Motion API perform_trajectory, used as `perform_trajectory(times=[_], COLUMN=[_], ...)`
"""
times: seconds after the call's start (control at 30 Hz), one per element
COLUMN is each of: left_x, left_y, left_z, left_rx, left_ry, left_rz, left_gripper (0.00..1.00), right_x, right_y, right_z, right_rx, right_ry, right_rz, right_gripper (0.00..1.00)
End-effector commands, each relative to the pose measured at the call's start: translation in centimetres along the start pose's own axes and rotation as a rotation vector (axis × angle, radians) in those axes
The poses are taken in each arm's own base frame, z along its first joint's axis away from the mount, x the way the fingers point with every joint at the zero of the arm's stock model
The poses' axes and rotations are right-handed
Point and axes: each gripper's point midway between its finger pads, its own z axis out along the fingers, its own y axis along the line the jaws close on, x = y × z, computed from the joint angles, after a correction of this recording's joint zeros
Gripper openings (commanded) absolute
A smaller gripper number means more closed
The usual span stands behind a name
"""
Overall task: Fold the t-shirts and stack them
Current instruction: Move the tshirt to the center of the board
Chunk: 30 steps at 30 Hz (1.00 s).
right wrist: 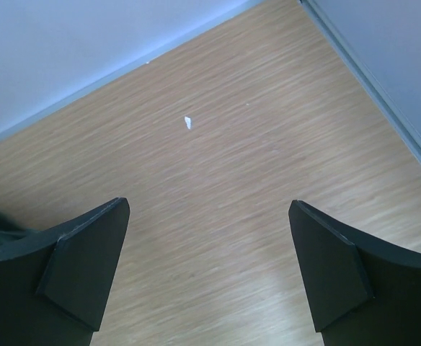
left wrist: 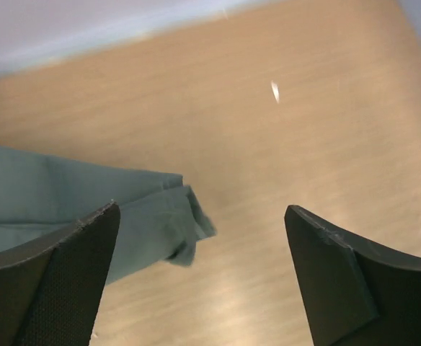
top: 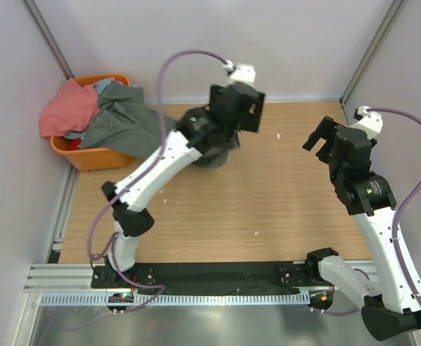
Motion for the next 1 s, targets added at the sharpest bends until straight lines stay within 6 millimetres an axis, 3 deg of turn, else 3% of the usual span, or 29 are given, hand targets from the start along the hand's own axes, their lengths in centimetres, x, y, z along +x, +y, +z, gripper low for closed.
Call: perform_trajectory(times=[0.0, 0.07, 0.1, 0.13, 0.17, 0.2, 0.23, 0.27, 0.3, 0.33, 0.37, 0.43, 0.47, 0.5, 0.53, 0.57, 0.6, 0.63, 0.67, 0.73, 0.8, 0.83, 0.87, 0.93, 0.97], left_x=[6.8, 7.9, 6.6, 7.4, 7.0, 4.8, 6.0, 5.5, 4.2, 5.9, 6.1, 7.4, 8.0, 8.4, 10.8, 10.5, 11.1, 13.1, 13.1, 15.0, 15.6, 16.6, 16.9, 18.0, 18.4], left_y=[-3.8, -2.9, -2.1, -1.1, -0.6, 1.0, 2.1, 3.5, 5.4, 6.8, 8.2, 11.5, 12.6, 14.3, 15.5, 17.2, 18.3, 19.2, 20.3, 21.2, 22.1, 22.6, 23.1, 23.8, 24.0], left_z=[1.9, 1.5, 0.1, -0.2, -0.9, -3.4, -3.8, -4.9, -7.3, -7.8, -8.5, -11.0, -11.7, -12.6, -12.8, -14.8, -15.3, -15.3, -16.7, -17.2, -18.2, -18.2, -18.6, -18.5, -18.6], left_rx=[0.092, 0.058, 0.055, 0.028, 0.025, 0.031, 0.006, -0.024, -0.034, -0.066, -0.101, -0.146, -0.167, -0.201, -0.232, -0.230, -0.253, -0.274, -0.261, -0.265, -0.256, -0.275, -0.273, -0.300, -0.308], left_ry=[0.190, 0.227, 0.198, 0.214, 0.197, 0.144, 0.166, 0.141, 0.098, 0.121, 0.106, 0.089, 0.086, 0.069, 0.100, 0.054, 0.039, 0.057, 0.015, 0.021, -0.005, 0.004, -0.007, -0.001, 0.000], left_rz=[0.080, 0.082, 0.058, 0.073, 0.068, 0.033, 0.052, 0.047, 0.016, 0.031, 0.030, -0.003, -0.012, -0.027, -0.004, -0.066, -0.083, -0.077, -0.135, -0.146, -0.186, -0.174, -0.187, -0.180, -0.176], left_gripper=[0.99, 1.00, 1.00, 1.00, 1.00, 1.00, 1.00, 1.00, 1.00, 0.99, 1.00, 1.00, 1.00, 1.00, 1.00, 1.00, 1.00, 1.00, 1.00, 1.00, 1.00, 1.00, 1.00, 1.00, 1.00], right_x=[0.1, 1.6, 2.2, 3.3, 4.9, 5.8, 6.7, 8.7, 9.8, 11.0, 13.3, 15.8, 16.8, 19.1, 20.0, 19.7, 22.5, 23.2, 23.1, 25.9, 26.1, 28.2, 27.9, 29.9, 29.8], right_y=[-2.3, -1.1, -0.5, 0.9, 1.7, 2.6, 3.4, 4.9, 5.6, 6.9, 9.1, 11.1, 13.8, 14.4, 15.7, 17.4, 18.2, 18.9, 19.9, 20.4, 21.8, 21.7, 22.8, 23.4, 24.2], right_z=[-0.9, -0.7, -0.6, -0.8, -0.4, -0.3, -0.2, 0.1, 0.3, 0.2, 0.6, 1.0, -0.2, 1.1, 1.0, 1.1, 1.9, 2.3, 3.4, 5.4, 6.7, 7.8, 8.3, 9.2, 9.6], right_rx=[0.095, 0.024, -0.010, -0.091, -0.141, -0.190, -0.237, -0.308, -0.340, -0.407, -0.485, -0.520, -0.589, -0.540, -0.551, -0.567, -0.529, -0.521, -0.506, -0.460, -0.466, -0.443, -0.456, -0.460, -0.469], right_ry=[-0.002, 0.047, 0.072, 0.117, 0.150, 0.177, 0.200, 0.262, 0.296, 0.352, 0.442, 0.513, 0.534, 0.569, 0.587, 0.578, 0.626, 0.636, 0.612, 0.649, 0.641, 0.676, 0.667, 0.706, 0.698], right_rz=[0.003, 0.010, 0.016, 0.028, 0.036, 0.051, 0.068, 0.117, 0.140, 0.158, 0.170, 0.140, 0.092, 0.041, 0.011, 0.001, -0.044, -0.053, -0.055, -0.088, -0.095, -0.125, -0.119, -0.136, -0.129], right_gripper=[1.00, 1.00, 1.00, 1.00, 1.00, 1.00, 1.00, 1.00, 1.00, 1.00, 1.00, 1.00, 1.00, 1.00, 1.00, 1.00, 1.00, 1.00, 1.00, 1.00, 0.99, 0.97, 0.94, 0.87, 0.85])
